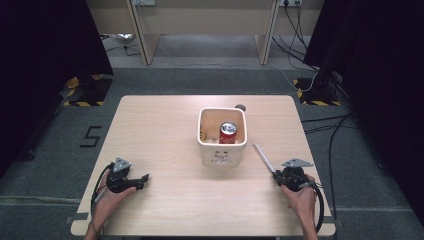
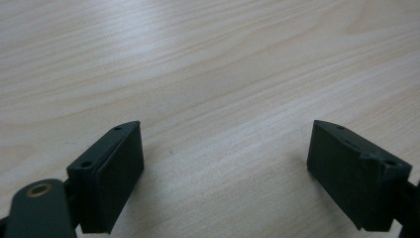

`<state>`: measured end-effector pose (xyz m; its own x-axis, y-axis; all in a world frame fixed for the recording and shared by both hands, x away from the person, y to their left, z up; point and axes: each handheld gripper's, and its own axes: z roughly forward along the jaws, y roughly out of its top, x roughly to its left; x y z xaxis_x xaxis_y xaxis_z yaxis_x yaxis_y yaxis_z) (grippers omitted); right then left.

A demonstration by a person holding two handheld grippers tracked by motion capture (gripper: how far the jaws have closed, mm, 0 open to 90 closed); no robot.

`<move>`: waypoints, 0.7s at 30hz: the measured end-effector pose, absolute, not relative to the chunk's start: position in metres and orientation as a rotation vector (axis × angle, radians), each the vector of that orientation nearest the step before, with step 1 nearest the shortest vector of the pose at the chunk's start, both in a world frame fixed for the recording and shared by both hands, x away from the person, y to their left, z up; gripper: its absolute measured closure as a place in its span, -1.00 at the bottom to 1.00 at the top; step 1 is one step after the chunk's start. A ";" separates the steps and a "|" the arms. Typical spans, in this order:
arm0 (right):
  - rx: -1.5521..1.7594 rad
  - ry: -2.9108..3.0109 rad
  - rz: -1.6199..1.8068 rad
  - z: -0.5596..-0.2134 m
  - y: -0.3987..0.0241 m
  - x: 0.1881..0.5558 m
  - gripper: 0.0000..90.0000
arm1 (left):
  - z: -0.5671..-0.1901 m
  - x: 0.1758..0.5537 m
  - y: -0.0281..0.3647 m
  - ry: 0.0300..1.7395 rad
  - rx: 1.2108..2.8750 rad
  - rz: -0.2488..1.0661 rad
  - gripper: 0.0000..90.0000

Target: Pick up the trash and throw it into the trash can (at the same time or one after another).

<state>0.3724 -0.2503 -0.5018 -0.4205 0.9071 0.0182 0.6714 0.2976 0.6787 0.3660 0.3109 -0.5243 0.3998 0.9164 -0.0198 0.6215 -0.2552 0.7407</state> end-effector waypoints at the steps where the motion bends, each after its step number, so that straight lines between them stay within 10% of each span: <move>1: 1.417 2.202 0.877 -0.502 -0.250 0.372 0.78 | -0.524 0.366 0.311 1.310 1.981 0.557 -0.69; 21: 1.329 2.070 0.997 -0.444 -0.275 0.352 0.78 | -0.524 0.366 0.311 1.310 1.981 0.557 -0.69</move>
